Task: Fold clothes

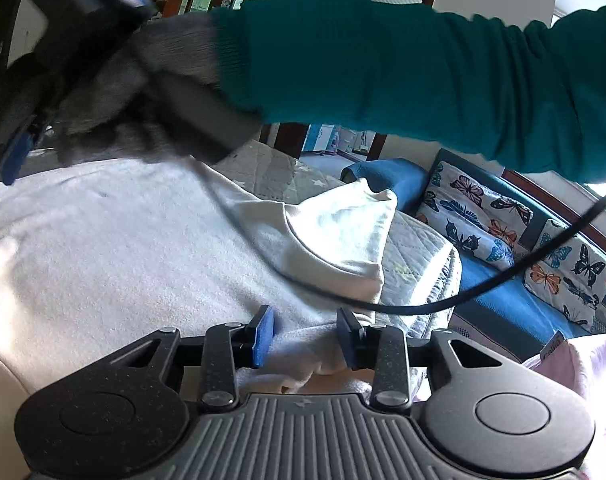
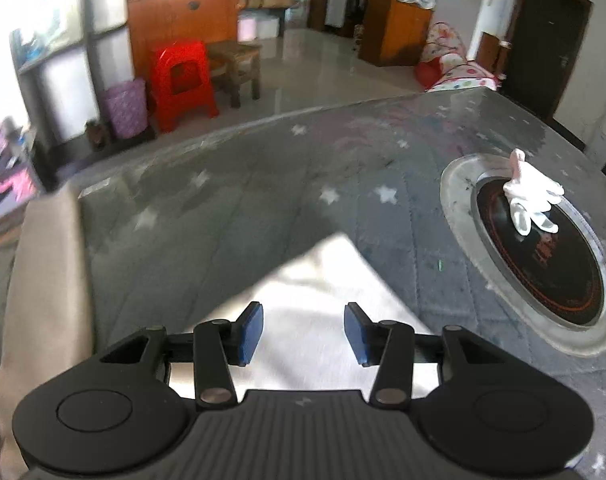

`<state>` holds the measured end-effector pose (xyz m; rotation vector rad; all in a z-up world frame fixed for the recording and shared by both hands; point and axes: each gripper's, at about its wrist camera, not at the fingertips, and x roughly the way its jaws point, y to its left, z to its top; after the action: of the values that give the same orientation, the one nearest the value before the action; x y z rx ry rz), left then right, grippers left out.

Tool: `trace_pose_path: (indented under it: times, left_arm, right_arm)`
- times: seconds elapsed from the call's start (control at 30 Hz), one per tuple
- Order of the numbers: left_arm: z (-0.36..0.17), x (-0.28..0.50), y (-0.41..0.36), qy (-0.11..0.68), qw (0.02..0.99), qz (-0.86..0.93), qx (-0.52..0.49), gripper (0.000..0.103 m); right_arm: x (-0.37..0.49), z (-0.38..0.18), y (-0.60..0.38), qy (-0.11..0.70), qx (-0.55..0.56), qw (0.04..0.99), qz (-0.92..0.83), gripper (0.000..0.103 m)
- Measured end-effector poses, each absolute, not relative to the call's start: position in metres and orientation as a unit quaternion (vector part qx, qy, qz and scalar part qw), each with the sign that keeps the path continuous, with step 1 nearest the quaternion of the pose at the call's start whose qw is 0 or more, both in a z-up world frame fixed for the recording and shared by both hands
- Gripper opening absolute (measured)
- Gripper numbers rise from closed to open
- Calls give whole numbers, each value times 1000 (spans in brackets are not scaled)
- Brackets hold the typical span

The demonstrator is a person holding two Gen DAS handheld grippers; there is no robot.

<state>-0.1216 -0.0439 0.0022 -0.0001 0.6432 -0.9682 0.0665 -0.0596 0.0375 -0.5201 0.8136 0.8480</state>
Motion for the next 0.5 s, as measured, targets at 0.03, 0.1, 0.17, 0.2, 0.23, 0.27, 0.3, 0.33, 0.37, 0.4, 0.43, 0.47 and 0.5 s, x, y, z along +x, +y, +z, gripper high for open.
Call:
trace_pose_path:
  times: [0.03, 0.1, 0.17, 0.2, 0.23, 0.27, 0.3, 0.33, 0.37, 0.4, 0.43, 0.47, 0.5]
  left_arm:
    - [2, -122, -44, 304, 836, -457, 0, 38]
    - [2, -122, -44, 303, 836, -457, 0, 38]
    - [2, -122, -43, 303, 838, -455, 0, 39]
    - [2, -123, -44, 302, 838, -454, 0, 39]
    - [2, -123, -44, 302, 839, -453, 0, 39]
    - [2, -123, -45, 302, 840, -451, 0, 39]
    - [2, -124, -45, 302, 840, -450, 1, 39]
    - [2, -124, -46, 302, 841, -449, 1, 39]
    - [2, -124, -46, 301, 841, -448, 1, 39]
    - [2, -125, -46, 301, 842, -448, 1, 40]
    - [2, -125, -46, 301, 842, -447, 0, 40]
    - [2, -125, -46, 301, 843, -446, 0, 40]
    - [2, -125, -46, 301, 843, -446, 0, 40]
  right_arm:
    - [62, 38, -61, 381, -248, 796, 400, 45]
    - [48, 34, -60, 384, -262, 784, 412, 45]
    - [34, 30, -55, 379, -271, 775, 427, 45]
    - [27, 30, -52, 375, -271, 772, 436, 45]
    - [21, 31, -48, 371, -270, 769, 445, 45]
    - [16, 32, -45, 367, -271, 767, 452, 45]
    - [12, 33, -42, 362, -273, 766, 455, 45]
    - [9, 34, -41, 359, -275, 765, 457, 45]
    - [8, 35, -41, 359, -278, 765, 457, 45]
    - [7, 36, -43, 361, -278, 765, 456, 45]
    - [7, 36, -47, 367, -276, 764, 454, 45]
    - [7, 36, -52, 373, -274, 763, 451, 45]
    - [6, 35, -56, 379, -273, 762, 449, 45]
